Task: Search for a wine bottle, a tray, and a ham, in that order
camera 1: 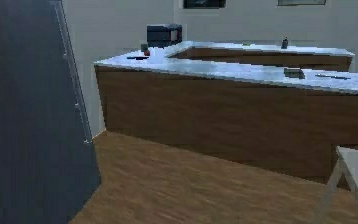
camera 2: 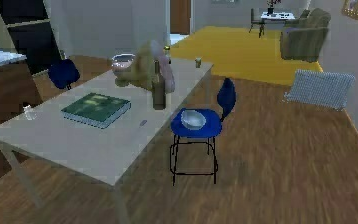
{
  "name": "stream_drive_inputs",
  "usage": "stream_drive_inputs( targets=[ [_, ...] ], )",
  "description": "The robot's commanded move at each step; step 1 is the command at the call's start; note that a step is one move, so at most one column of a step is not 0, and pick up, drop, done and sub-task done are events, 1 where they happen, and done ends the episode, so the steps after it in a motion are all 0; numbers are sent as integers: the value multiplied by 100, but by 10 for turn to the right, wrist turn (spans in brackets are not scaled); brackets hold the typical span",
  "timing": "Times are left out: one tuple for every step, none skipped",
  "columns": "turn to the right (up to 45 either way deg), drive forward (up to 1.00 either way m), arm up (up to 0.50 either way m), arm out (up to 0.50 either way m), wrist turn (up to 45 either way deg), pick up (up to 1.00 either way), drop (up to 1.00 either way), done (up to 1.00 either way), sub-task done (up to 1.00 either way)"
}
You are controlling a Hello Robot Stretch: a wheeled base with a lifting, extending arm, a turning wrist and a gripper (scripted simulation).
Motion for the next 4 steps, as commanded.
stream_drive_inputs(
  targets=[
    [0, 20, 0, 0, 0, 0, 0, 0, 0],
    [210, 0, 0, 0, 0, 0, 0, 0, 0],
    [0, 100, 0, 0, 0, 0, 0, 0, 0],
    [30, 0, 0, 0, 0, 0, 0, 0, 0]
  ],
)
